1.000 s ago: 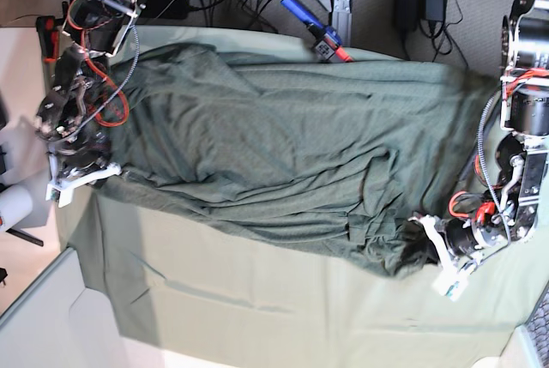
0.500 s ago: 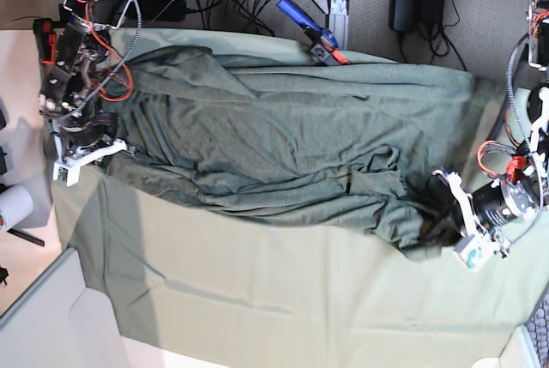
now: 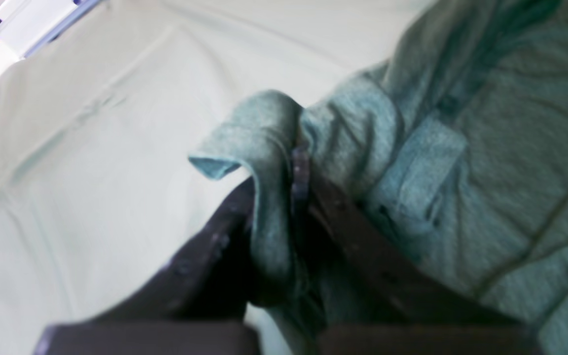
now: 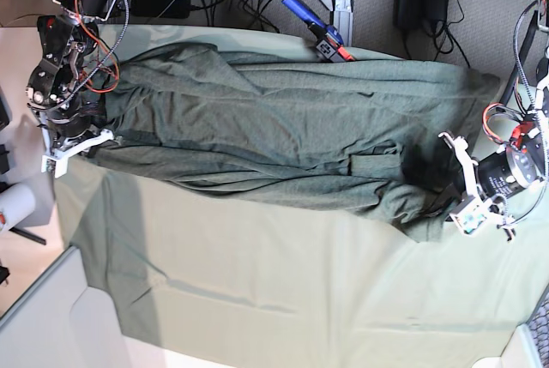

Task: Fold the T-shirt properly
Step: 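Drag the held shirt end away from the right gripper, straightening it lengthwise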

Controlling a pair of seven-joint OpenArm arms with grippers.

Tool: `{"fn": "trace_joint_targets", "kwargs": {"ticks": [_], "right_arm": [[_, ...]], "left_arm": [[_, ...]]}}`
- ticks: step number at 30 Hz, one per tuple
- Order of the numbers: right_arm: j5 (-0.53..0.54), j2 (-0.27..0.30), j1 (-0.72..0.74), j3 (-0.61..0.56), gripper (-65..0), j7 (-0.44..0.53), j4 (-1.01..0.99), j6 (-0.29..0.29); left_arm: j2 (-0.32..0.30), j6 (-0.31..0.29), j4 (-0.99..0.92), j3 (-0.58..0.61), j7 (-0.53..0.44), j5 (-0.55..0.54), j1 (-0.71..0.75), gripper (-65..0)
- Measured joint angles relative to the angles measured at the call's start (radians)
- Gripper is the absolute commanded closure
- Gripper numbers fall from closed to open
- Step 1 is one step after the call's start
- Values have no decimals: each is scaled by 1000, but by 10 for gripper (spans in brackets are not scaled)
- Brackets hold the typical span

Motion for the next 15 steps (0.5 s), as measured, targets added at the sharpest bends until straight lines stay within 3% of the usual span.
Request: {"fn": "trace_joint_targets", "kwargs": {"ticks": [11,15], "right_arm": [[11,-2,-21,0,0,4,0,-1],[34,-2,-21,0,0,4,0,-1]], "left_arm": [[-40,0,1,0,3,2,73,0],[-54,2,1,0,3,2,103,-187]]}}
